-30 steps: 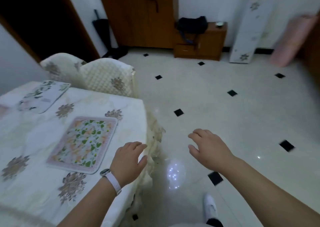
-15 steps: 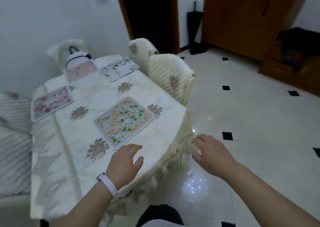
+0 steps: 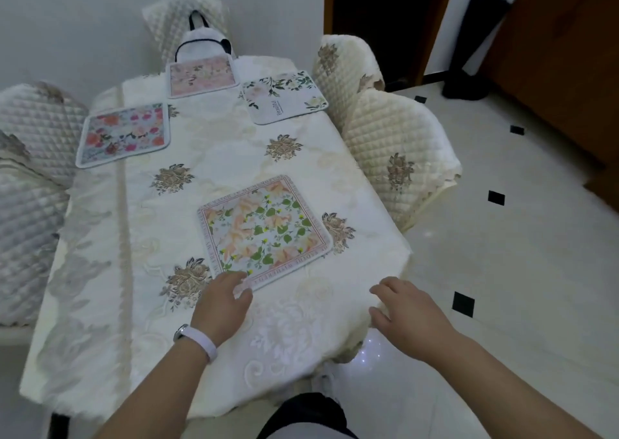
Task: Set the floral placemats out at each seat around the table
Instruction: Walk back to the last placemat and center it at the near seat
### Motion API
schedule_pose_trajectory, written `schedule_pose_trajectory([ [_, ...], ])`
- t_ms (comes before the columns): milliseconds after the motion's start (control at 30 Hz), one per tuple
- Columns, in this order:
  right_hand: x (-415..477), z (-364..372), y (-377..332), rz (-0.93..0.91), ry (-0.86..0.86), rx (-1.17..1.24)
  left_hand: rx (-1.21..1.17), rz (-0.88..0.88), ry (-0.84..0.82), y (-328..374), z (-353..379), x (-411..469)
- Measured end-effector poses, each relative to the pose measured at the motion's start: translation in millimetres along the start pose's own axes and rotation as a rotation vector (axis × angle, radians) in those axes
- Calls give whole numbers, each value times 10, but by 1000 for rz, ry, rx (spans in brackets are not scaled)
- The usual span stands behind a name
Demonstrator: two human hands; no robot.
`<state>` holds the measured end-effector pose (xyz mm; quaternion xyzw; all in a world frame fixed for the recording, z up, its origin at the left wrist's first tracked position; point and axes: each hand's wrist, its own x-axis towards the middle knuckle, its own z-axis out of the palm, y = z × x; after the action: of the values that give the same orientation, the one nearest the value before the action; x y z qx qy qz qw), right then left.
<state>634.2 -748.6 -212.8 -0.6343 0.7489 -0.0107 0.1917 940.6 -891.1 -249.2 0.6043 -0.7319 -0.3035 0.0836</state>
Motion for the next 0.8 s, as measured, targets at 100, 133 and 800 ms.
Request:
schedule_pose_trajectory([
  [100,404,-113,47,12,-15,25,-27,-56,6,-69,-40,313],
  [133,537,-142,57,37,-35,62,-41,-83,-1,-109,-46,399],
  [800,2348,72,-334,125,-415,439,-635,-696,301,-152,121,736],
])
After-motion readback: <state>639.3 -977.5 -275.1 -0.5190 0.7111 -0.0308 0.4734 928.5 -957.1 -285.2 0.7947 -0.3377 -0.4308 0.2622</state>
